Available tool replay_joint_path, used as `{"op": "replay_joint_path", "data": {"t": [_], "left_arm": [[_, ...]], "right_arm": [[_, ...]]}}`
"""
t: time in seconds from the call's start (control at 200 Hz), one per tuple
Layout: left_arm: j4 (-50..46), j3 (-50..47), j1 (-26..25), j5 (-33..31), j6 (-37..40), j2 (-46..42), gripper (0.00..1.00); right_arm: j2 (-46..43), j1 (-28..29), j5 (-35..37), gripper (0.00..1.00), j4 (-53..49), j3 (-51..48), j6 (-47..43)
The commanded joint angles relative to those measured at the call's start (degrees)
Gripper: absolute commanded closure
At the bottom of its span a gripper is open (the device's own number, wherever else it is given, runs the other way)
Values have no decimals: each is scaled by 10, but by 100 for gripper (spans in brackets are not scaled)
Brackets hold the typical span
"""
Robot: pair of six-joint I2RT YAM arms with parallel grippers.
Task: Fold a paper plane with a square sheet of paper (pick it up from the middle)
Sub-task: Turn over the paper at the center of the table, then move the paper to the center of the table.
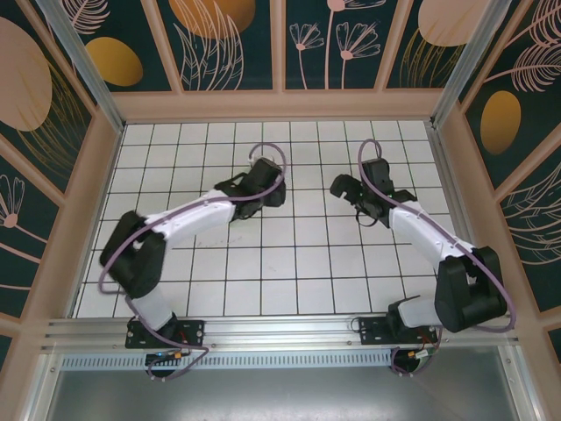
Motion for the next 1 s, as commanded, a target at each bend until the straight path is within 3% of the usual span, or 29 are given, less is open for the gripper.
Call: {"op": "replay_joint_path", "data": {"t": [0.0,0.105,0.265,0.375,0.585,0.816,0.996], "left_arm": [[76,-56,43,107,-45,-63,29],[113,-121,88,127,-78,-124,19],[109,-206,153,78,-111,-186,2],[115,-259,196,81,-138,-212,2],[124,-322,242,86,-175,-240,2],[127,-331,248,89,-177,-243,1],[139,-321,248,114,-164,-227,2]], "right_arm": [[34,19,-49,5,12,41,-14],[75,64,-65,12,26,86,-18],[179,160,-92,20,44,190,-27],[274,208,-110,29,51,271,-24],[434,238,-144,40,34,421,-24],[544,243,-167,40,0,524,-35],[575,242,-152,40,-39,535,-57]]}}
